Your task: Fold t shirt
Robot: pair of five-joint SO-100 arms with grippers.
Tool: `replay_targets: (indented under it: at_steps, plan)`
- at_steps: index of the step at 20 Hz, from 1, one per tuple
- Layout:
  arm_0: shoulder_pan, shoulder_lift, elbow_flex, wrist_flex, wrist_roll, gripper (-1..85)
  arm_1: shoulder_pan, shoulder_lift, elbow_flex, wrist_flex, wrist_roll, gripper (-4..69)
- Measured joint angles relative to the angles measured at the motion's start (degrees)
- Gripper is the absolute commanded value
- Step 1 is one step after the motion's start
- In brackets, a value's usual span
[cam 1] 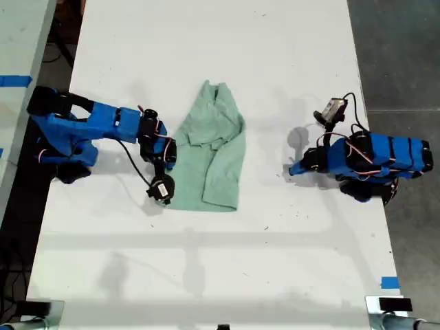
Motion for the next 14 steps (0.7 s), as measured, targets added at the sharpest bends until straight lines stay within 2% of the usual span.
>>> replay_targets:
  at_steps: [4,6,9,11,13,14]
  plan:
    - [0.0,-14.5,-24.5,9.0,4.6,0.0,0.0,0.0,0.0,0.0,0.0,-0.2]
    - [-0.2,-23.0,-36.4,9.8,7.0,0.0,0.0,0.0,0.0,0.0,0.0,-0.2]
    - [-1.1,-27.3,-41.0,7.3,8.8,1.4,0.0,0.0,0.0,0.0,0.0,-0.2]
    - [-1.8,-28.0,-41.2,4.9,10.1,20.2,0.0,0.0,0.0,0.3,0.0,-0.2]
    - [-2.2,-28.2,-41.2,2.6,12.2,23.1,0.0,0.0,0.0,0.4,0.0,-0.2]
    - [-2.4,-28.2,-41.2,2.3,12.8,21.2,0.0,0.0,0.0,0.4,0.0,-0.2]
